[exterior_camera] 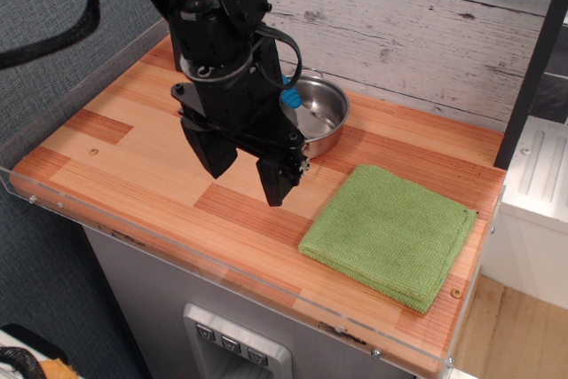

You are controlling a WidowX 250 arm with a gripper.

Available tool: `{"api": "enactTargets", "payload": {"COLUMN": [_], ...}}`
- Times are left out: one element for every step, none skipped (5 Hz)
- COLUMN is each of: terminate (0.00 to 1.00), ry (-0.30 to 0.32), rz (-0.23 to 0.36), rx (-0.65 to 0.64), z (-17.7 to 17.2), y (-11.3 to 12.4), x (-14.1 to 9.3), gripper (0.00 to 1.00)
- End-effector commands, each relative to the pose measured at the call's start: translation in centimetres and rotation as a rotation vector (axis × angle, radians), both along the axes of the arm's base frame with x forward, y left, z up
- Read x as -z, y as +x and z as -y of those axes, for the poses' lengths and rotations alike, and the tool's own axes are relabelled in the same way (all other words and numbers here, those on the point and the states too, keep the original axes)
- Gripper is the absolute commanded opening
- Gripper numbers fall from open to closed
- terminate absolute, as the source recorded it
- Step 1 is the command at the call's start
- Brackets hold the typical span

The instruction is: Place the spoon so that the handle points away from the empty corner.

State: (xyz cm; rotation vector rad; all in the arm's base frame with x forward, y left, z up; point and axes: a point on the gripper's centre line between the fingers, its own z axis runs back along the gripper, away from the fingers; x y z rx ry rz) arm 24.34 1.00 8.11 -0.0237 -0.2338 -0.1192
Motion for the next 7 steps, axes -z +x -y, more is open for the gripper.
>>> {"api": "enactTargets", "payload": {"terminate": [0.0,0.0,0.0,0.0,0.0,0.0,0.0], "ry": [0.0,-0.013,-0.02,-0.06,-0.091,-0.103,-0.122], "rz": [0.0,0.002,-0.02,-0.009,0.013,0.03,0.078], "rx": [0.0,-0.249,-0.473,-0.675,-0.83,-0.91,-1.034], "z": [0.0,-0.2,-0.9,-1.9,-2.8,-3.5,-4.4], "y": [0.0,1.7,3.6,6.3,8.4,10.1,11.2], "x": [0.0,-0.5,-0.8,-1.5,-1.7,-1.7,-1.0], "gripper": [1.0,1.0,1.0,1.0,1.0,1.0,1.0]}}
